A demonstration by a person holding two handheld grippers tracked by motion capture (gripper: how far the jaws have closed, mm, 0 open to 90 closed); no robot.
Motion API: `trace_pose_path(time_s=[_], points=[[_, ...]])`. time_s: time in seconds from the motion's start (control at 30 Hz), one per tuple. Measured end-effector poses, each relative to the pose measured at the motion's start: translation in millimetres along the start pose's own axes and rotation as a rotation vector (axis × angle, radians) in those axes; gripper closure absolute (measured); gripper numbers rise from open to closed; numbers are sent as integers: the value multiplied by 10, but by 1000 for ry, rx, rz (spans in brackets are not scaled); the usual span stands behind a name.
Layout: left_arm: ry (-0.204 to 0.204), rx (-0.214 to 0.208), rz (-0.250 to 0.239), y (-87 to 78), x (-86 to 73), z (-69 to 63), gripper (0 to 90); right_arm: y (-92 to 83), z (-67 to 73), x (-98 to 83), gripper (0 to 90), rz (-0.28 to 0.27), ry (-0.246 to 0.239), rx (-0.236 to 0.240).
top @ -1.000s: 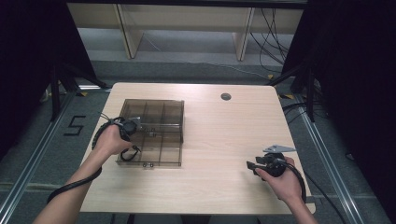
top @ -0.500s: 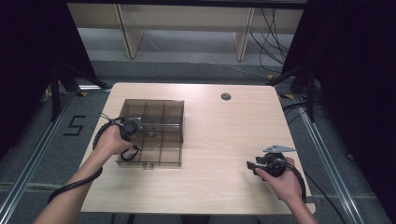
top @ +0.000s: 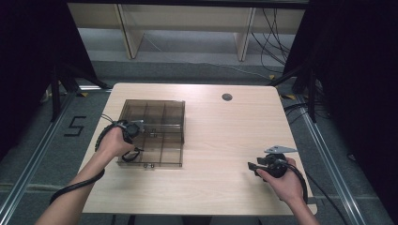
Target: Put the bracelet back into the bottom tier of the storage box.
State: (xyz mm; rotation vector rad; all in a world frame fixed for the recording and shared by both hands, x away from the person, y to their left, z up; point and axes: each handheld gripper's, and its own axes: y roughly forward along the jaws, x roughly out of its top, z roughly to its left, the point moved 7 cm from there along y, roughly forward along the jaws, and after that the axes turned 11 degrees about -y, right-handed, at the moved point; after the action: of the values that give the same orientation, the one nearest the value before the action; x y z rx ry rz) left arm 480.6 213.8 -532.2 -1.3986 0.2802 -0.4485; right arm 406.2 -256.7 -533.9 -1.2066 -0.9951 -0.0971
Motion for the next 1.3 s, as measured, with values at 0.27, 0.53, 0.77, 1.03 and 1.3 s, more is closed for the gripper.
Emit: trace_pose_path(time_s=[0.27, 0.53, 0.77, 1.03, 1.3], points=[[13, 6, 13, 46, 8, 20, 837, -4, 8, -4, 510, 4, 8, 3], [17, 22, -2, 88, 13, 51, 835, 1, 4, -5, 510, 3, 6, 6], [-31, 12, 8, 108, -8, -9, 833, -2, 5, -4, 510, 3, 1, 1], [10, 21, 6, 106, 8, 22, 828, 1, 3, -8, 510, 4, -2, -1], [5, 26, 2, 106, 10, 19, 822, 13, -6, -10, 510, -4, -16, -3]])
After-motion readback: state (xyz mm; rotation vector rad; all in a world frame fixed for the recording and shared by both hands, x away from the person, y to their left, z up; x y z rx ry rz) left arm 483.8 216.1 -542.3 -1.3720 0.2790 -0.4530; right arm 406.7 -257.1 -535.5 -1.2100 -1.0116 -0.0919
